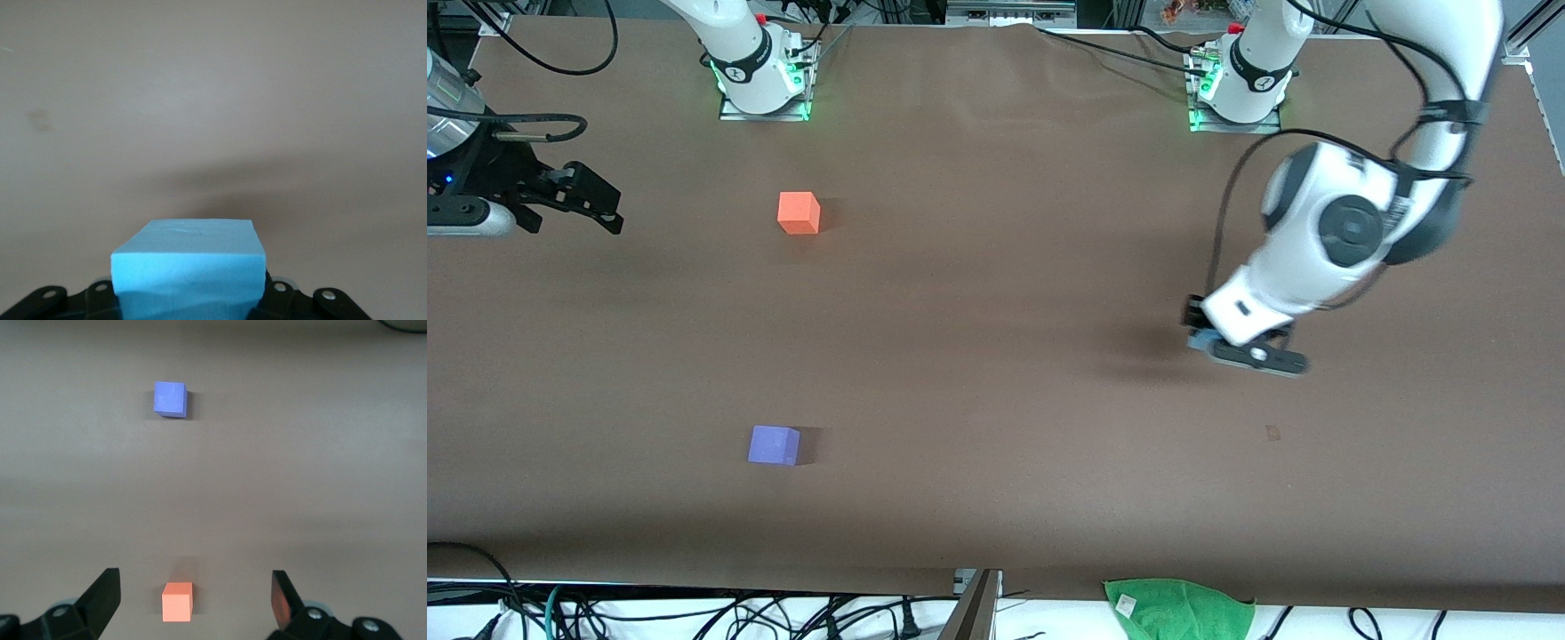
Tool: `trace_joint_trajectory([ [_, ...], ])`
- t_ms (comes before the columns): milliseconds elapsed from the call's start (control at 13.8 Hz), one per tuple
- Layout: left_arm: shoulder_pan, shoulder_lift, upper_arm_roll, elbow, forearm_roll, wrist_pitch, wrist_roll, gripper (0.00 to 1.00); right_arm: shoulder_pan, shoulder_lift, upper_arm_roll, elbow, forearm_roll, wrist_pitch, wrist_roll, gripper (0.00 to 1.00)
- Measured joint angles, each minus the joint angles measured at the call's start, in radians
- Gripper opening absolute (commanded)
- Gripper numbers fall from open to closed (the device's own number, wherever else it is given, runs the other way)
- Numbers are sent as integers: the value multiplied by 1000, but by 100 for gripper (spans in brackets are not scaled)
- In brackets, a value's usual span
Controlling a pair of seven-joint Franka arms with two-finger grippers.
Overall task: Place blue block between orange and purple blocks
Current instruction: 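Carry the blue block with the left gripper toward the table middle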
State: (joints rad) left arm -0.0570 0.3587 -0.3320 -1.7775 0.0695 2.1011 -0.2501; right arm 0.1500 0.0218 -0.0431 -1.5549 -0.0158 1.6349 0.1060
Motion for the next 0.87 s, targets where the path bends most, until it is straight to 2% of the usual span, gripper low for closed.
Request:
trace_joint_trajectory([
  [145,-117,61,-2,37,0,2,-146,22,0,0,0,0,0,0,0,100],
  [364,-266,195,1,145,1,11,-339,22,0,0,0,0,0,0,0,100],
  [582,-345,325,12,234,5,86,-424,22,0,0,0,0,0,0,0,100],
  [873,-419,439,29,252,117,200,-582,22,0,0,0,0,0,0,0,100],
])
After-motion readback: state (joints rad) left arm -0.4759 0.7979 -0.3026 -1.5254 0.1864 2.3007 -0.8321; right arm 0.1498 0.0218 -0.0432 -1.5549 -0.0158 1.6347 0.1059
